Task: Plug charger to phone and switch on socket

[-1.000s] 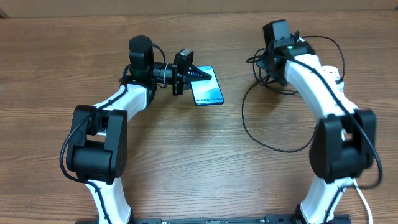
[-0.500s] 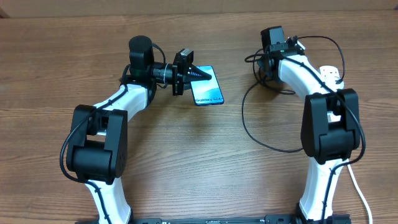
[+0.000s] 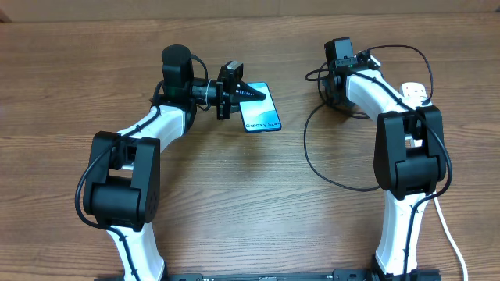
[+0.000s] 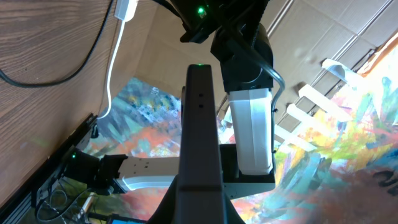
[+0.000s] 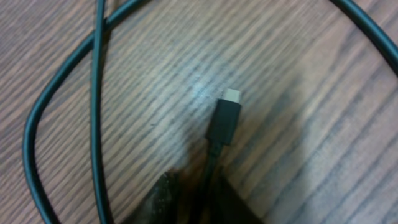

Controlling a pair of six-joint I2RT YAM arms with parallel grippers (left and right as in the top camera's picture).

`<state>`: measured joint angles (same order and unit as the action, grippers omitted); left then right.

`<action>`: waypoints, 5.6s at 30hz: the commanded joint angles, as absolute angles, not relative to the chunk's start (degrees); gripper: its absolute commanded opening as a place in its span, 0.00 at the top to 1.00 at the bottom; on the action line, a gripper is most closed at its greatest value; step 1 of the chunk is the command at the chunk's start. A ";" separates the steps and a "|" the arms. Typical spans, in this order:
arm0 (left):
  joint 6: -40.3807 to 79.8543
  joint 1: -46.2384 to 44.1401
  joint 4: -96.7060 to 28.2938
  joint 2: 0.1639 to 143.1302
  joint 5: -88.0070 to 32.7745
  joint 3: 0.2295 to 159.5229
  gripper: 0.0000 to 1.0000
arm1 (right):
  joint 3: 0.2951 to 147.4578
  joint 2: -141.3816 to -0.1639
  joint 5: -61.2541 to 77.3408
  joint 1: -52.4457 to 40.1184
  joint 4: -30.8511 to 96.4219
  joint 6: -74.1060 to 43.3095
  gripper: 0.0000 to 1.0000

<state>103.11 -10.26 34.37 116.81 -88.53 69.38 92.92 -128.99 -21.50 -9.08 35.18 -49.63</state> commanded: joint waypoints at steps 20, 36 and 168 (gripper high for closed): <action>97.67 -10.15 34.76 116.90 -89.65 70.87 0.96 | 93.47 -110.96 -9.72 -8.86 47.59 -23.68 0.96; 95.09 -9.58 34.81 116.90 -90.43 70.89 0.96 | 93.45 -82.19 19.68 -9.32 82.83 -4.19 0.96; 103.31 -8.32 36.32 116.90 -89.38 70.89 0.96 | 77.01 -77.19 10.79 -39.79 54.41 -26.68 0.96</action>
